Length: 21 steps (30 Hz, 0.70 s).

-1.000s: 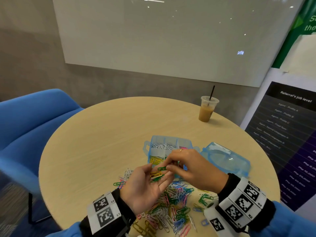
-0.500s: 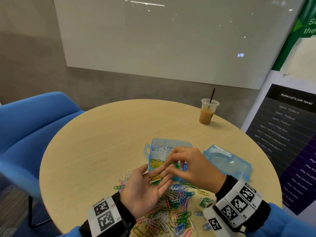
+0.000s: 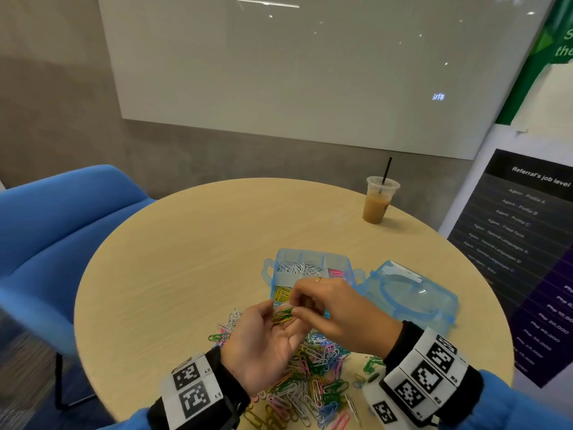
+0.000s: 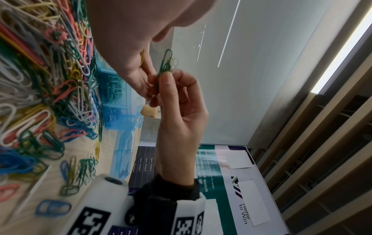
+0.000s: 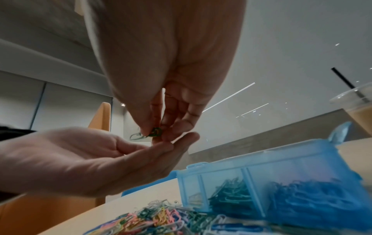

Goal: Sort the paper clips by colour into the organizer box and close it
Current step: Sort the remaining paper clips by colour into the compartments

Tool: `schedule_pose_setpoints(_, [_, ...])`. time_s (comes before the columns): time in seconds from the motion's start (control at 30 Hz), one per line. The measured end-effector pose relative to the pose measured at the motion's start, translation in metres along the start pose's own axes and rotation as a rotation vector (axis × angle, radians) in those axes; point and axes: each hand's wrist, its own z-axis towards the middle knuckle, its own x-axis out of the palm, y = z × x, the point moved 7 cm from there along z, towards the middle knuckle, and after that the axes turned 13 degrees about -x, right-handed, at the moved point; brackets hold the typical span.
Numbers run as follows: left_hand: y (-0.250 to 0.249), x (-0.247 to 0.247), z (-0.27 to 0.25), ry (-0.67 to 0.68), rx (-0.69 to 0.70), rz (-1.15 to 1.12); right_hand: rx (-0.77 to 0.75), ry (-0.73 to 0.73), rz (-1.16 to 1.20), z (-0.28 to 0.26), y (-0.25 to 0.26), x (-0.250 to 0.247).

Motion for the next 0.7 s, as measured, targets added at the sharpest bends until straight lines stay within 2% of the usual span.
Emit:
schedule_pose_setpoints(0.33, [0.0,0.006,-0.004,0.064,-0.007,0.018,0.149,-0.142,0.072,-0.006,-0.014,-0.012])
schedule_pose_setpoints(0.7, [0.002,0.006,-0.003,0.041,-0.022,0.057,0.242,-0.165,0.182,-0.009,-0.017,-0.009])
